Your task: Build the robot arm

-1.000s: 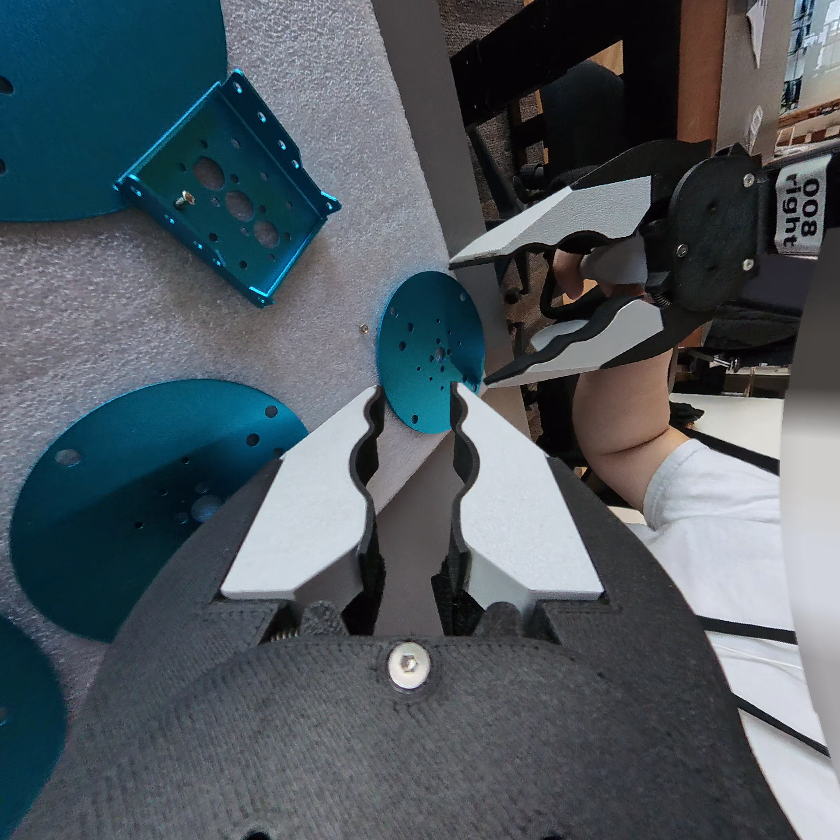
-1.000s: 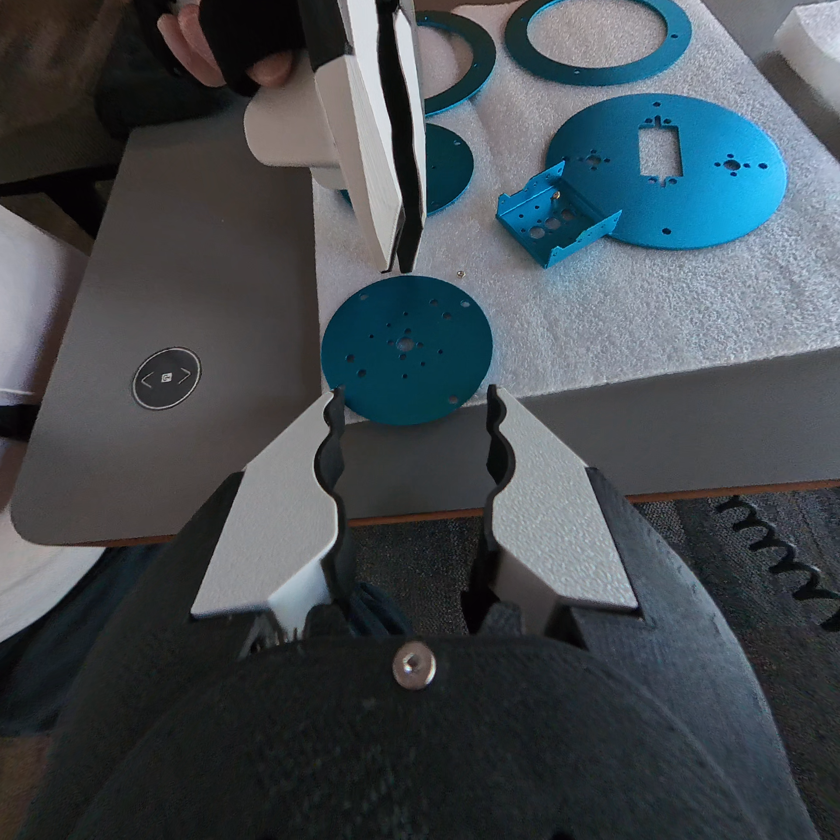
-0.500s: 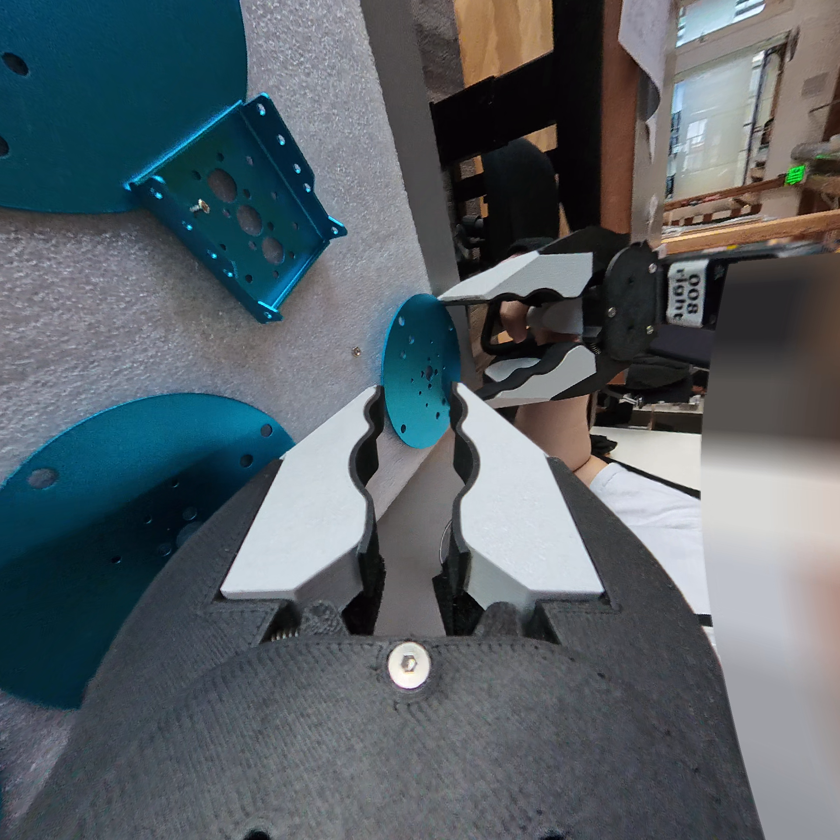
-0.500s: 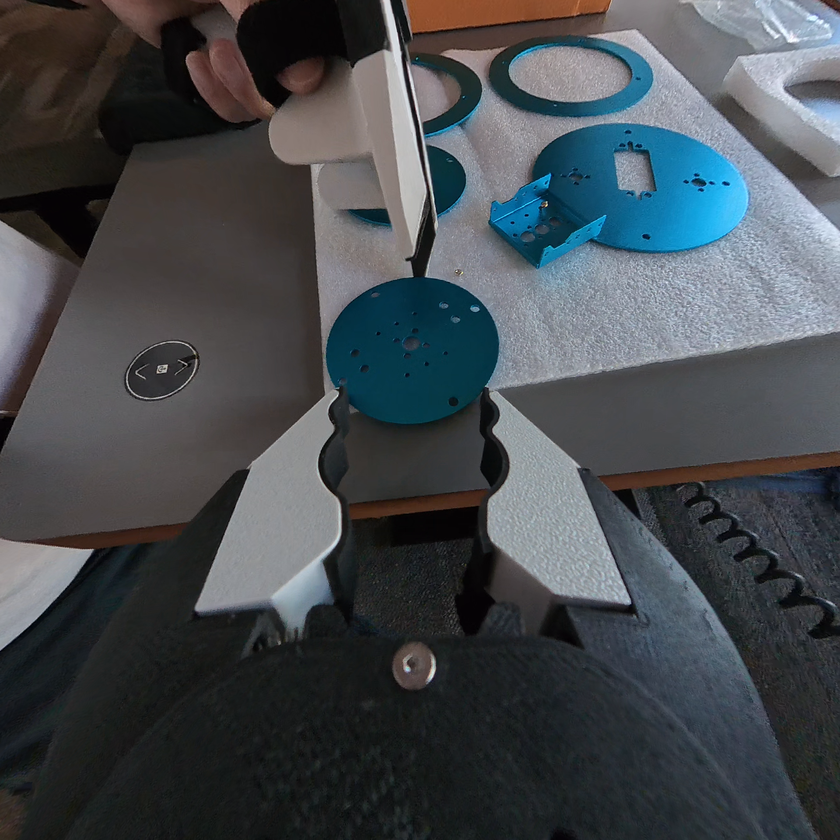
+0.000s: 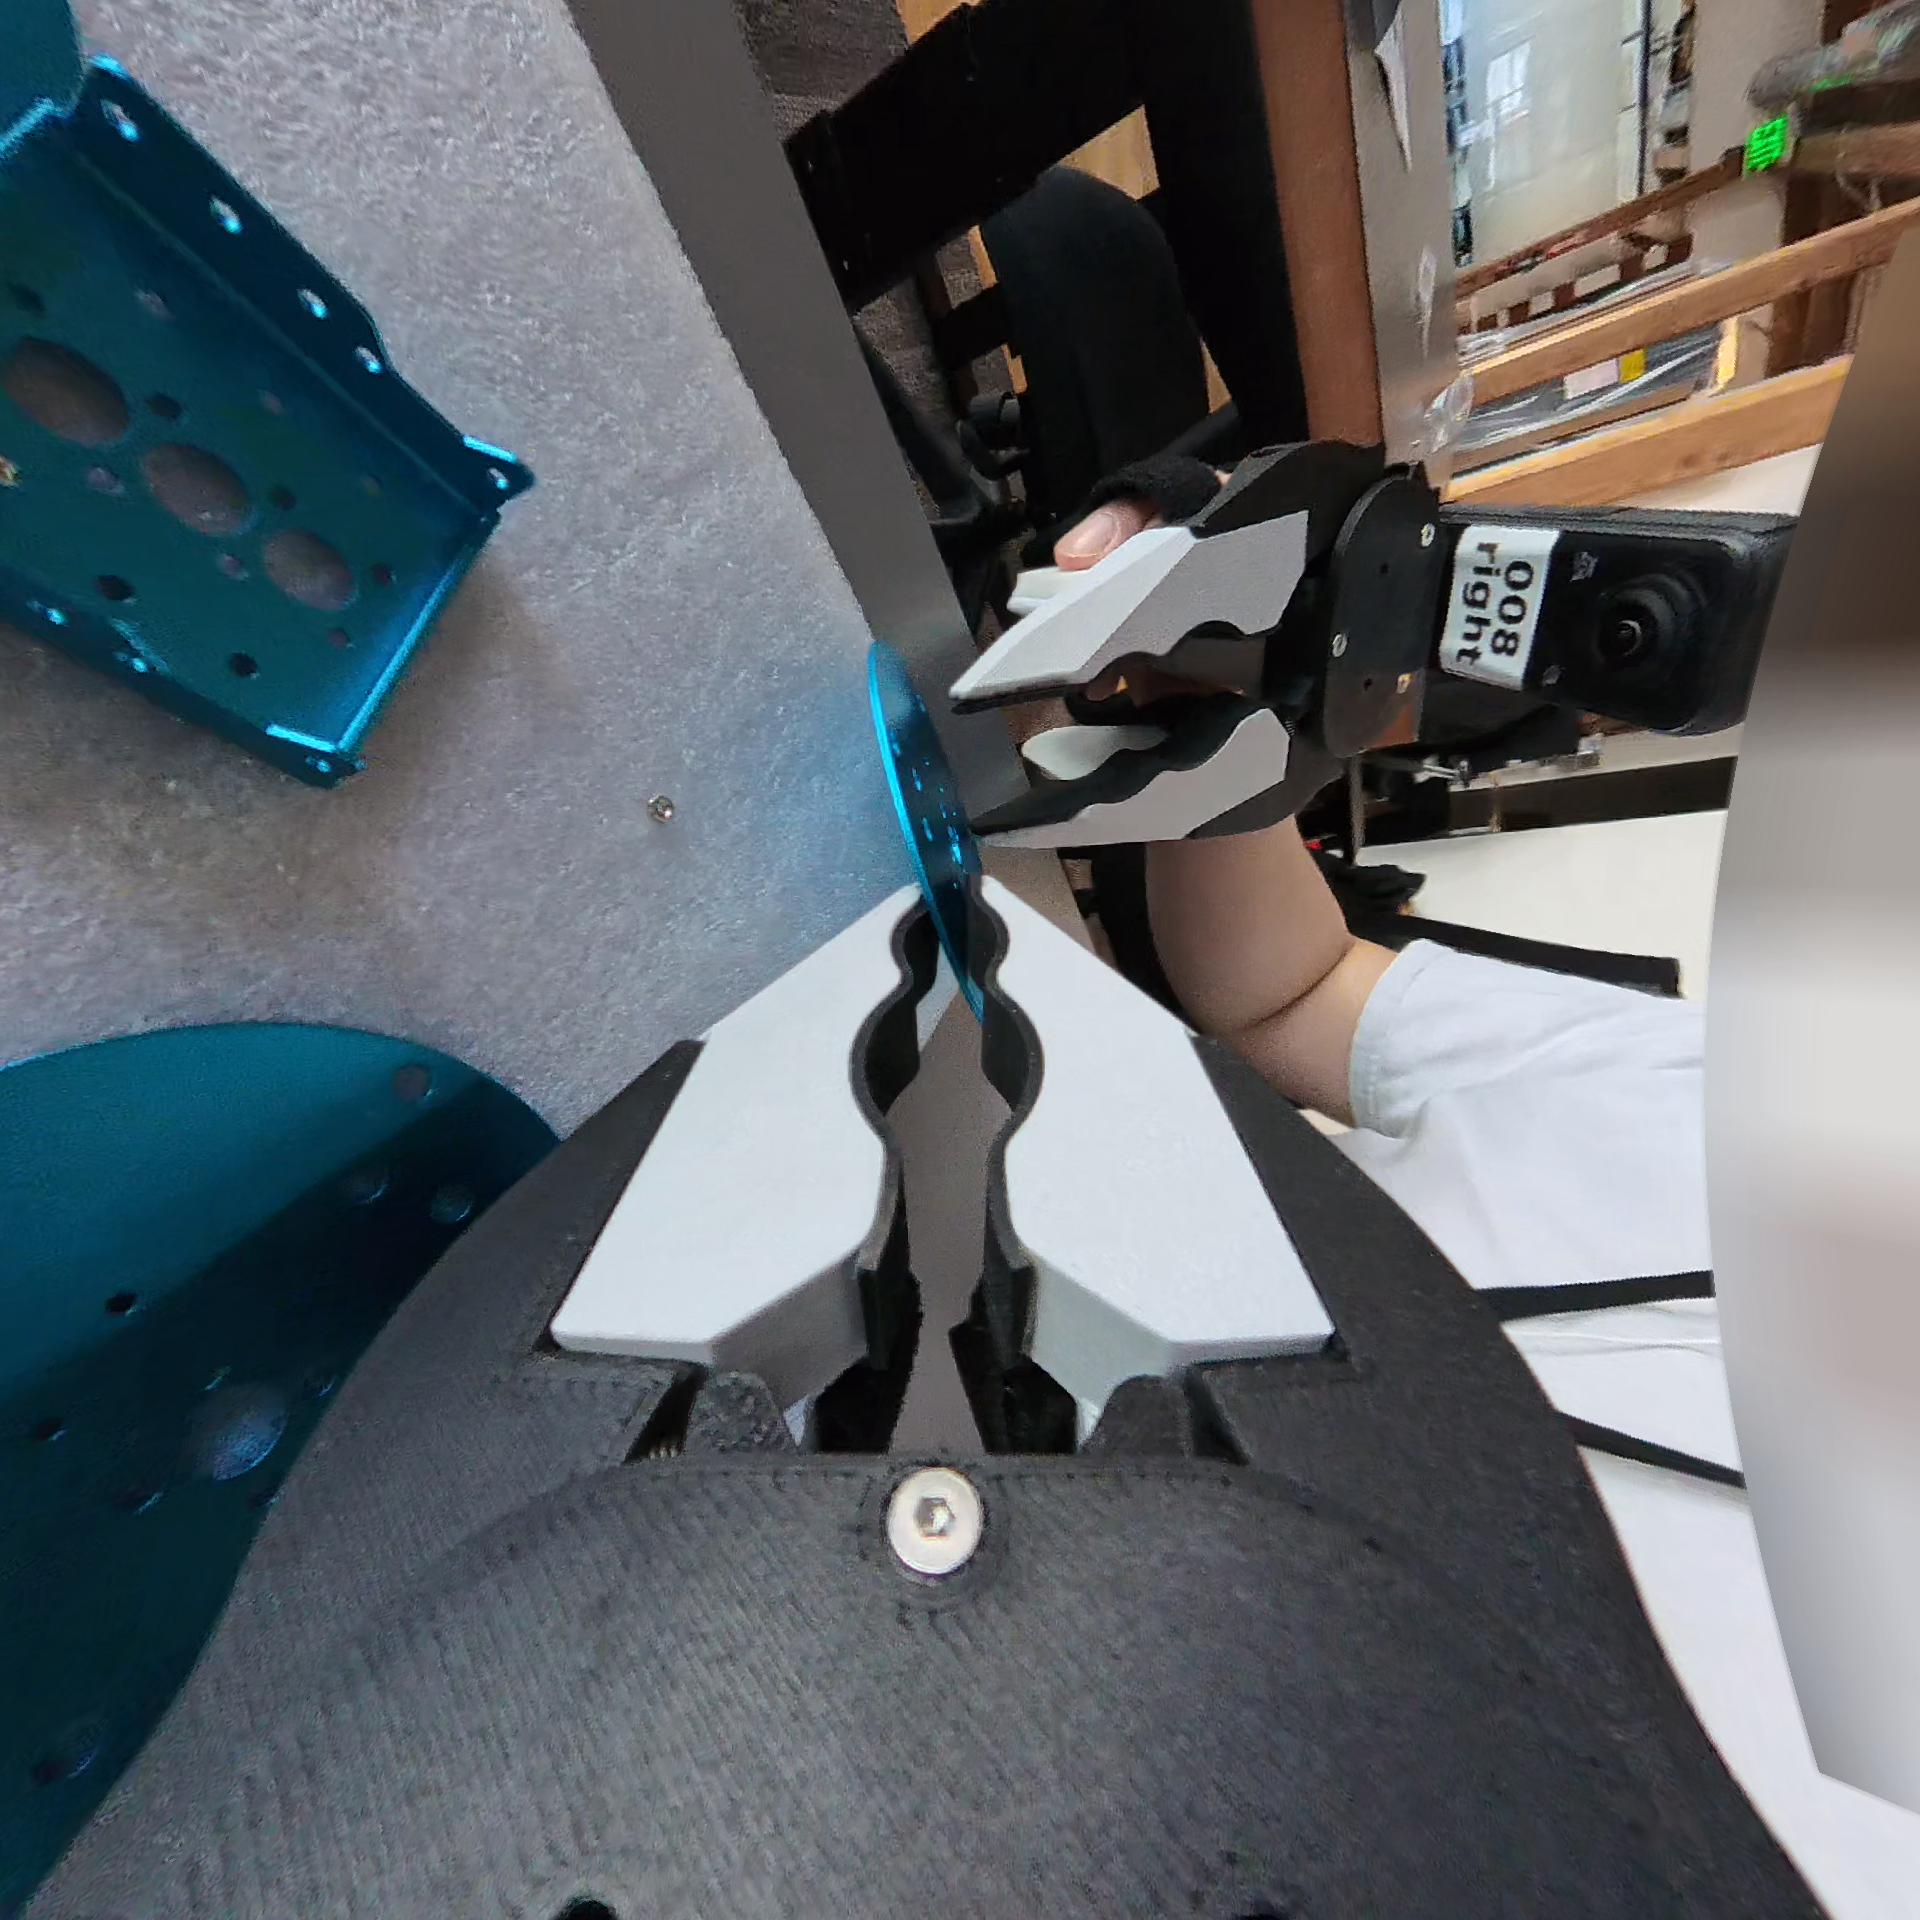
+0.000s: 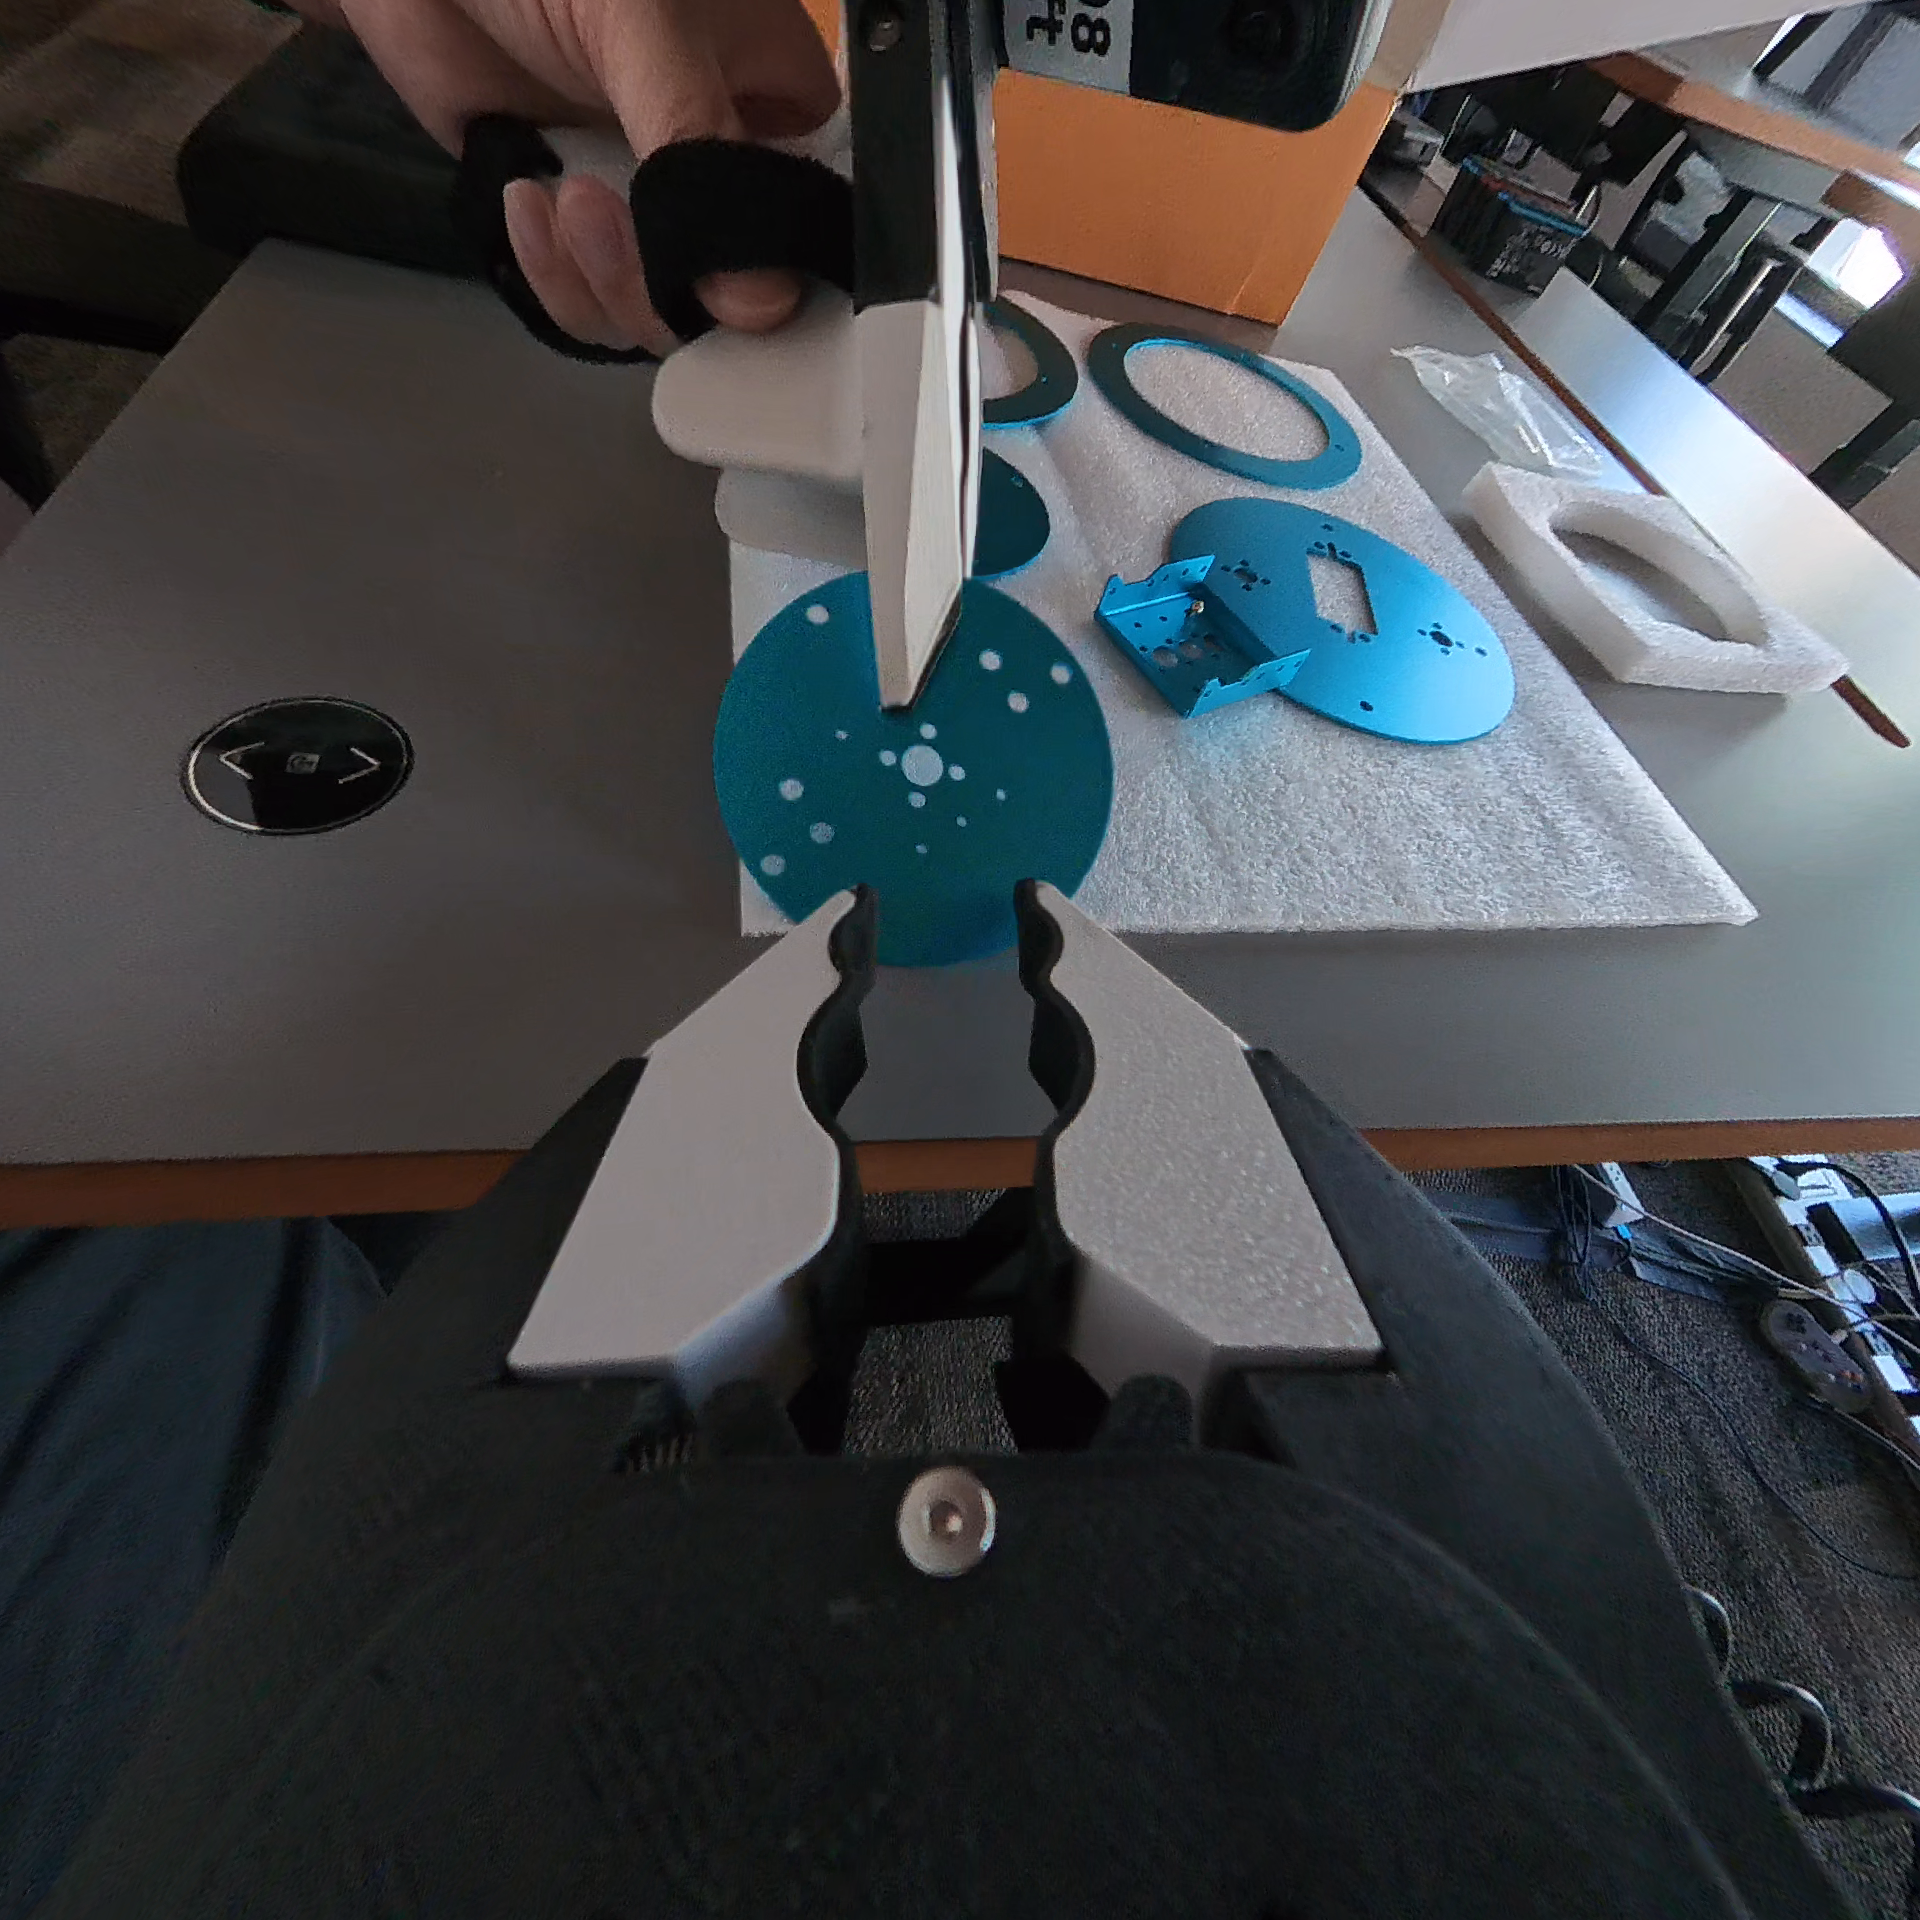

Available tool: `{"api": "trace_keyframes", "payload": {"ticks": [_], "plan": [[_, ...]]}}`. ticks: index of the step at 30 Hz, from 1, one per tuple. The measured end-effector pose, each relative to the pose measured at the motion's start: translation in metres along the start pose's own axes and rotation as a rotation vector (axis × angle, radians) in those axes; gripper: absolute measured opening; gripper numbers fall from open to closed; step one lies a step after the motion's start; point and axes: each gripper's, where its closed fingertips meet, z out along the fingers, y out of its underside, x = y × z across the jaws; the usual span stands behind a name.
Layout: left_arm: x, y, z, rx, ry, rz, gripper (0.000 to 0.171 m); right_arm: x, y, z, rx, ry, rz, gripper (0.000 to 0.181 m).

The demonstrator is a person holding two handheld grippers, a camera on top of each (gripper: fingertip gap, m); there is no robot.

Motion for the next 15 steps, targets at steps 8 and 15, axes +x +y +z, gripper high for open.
{"api": "trace_keyframes", "payload": {"ticks": [8, 15], "plan": [[0.014, -0.003, -0.011, 0.041, -0.019, 0.154, 0.0, 0.017, -0.029, -0.007, 0.163, -0.073, 0.389, 0.049], [0.038, 0.002, -0.034, 0.074, 0.036, 0.28, 0.0, 0.011, -0.067, -0.003, 0.315, -0.539, 0.936, 0.001]]}}
